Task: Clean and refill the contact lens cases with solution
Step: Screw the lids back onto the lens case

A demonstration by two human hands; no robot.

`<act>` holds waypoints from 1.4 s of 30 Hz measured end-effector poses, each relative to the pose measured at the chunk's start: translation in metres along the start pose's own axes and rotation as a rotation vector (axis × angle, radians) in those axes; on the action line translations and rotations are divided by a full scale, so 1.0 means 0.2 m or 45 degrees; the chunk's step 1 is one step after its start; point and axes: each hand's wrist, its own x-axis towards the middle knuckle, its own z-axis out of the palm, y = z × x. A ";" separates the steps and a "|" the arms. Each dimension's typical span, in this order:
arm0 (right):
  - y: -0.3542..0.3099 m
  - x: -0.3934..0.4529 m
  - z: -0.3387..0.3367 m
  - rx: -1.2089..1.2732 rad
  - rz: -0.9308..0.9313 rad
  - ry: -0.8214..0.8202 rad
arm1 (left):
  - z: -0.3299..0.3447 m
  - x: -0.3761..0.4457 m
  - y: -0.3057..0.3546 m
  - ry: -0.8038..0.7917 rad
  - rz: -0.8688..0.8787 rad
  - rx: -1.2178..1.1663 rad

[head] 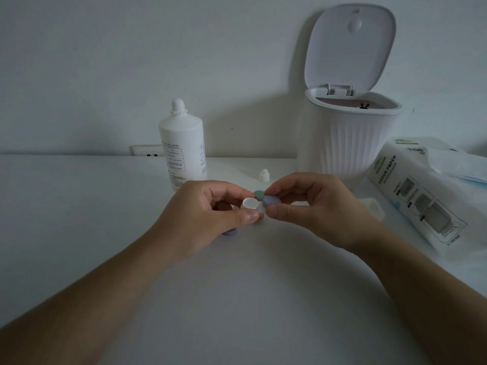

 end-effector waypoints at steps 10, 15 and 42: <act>-0.01 0.00 0.01 -0.134 -0.043 0.049 | 0.01 0.00 0.00 0.025 0.005 0.009; -0.02 -0.01 -0.01 -0.132 -0.042 0.013 | 0.00 0.00 0.00 0.007 0.014 -0.018; 0.01 0.00 0.00 -0.138 0.007 -0.092 | 0.00 0.01 -0.01 0.020 -0.004 -0.042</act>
